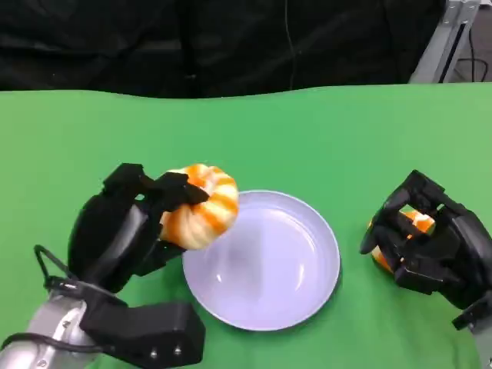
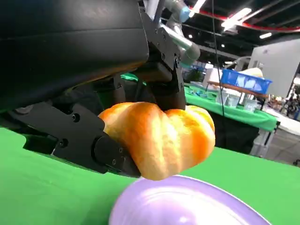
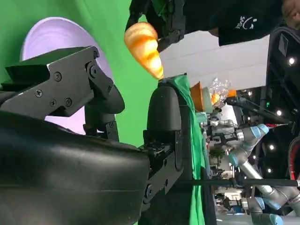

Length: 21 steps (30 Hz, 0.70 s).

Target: Grasp the bread from the table and place it into the plate.

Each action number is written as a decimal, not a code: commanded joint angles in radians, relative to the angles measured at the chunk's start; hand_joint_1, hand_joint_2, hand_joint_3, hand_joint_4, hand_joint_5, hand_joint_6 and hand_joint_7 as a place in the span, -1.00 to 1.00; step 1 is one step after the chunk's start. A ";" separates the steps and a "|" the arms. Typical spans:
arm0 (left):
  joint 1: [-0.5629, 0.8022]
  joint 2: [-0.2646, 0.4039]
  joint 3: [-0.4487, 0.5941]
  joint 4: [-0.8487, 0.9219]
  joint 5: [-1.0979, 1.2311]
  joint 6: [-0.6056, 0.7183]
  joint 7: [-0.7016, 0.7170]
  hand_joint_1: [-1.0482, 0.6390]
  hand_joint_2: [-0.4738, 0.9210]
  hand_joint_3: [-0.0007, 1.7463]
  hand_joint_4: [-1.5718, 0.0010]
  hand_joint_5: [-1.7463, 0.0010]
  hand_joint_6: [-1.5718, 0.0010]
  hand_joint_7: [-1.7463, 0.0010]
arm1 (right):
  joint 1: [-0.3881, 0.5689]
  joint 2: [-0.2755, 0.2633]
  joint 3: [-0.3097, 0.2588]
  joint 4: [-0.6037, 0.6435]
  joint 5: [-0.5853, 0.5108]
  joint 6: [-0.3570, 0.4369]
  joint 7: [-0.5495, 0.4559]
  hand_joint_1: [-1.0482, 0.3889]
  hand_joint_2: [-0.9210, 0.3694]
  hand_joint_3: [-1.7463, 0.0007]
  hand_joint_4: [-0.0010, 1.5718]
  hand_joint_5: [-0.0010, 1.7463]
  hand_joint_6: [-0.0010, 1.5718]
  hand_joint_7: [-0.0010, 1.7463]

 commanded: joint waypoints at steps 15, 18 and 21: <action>-0.074 -0.055 -0.038 0.160 -0.044 -0.120 -0.016 0.15 0.99 -0.86 0.37 -0.71 0.15 -0.29 | -0.001 -0.005 -0.006 -0.011 0.004 -0.016 -0.008 0.64 -0.61 -0.28 -0.42 1.00 -0.55 0.84; -0.080 -0.059 -0.049 0.176 -0.043 -0.124 -0.023 0.16 1.00 -0.87 0.39 -0.73 0.17 -0.30 | 0.000 -0.003 -0.006 -0.014 0.006 -0.012 -0.011 0.64 -0.60 -0.29 -0.42 1.00 -0.54 0.84; -0.086 -0.065 -0.065 0.189 -0.044 -0.131 -0.037 0.15 1.00 -0.88 0.39 -0.75 0.17 -0.29 | 0.001 -0.005 -0.005 -0.017 0.007 -0.008 -0.010 0.62 -0.59 -0.29 -0.42 1.00 -0.53 0.84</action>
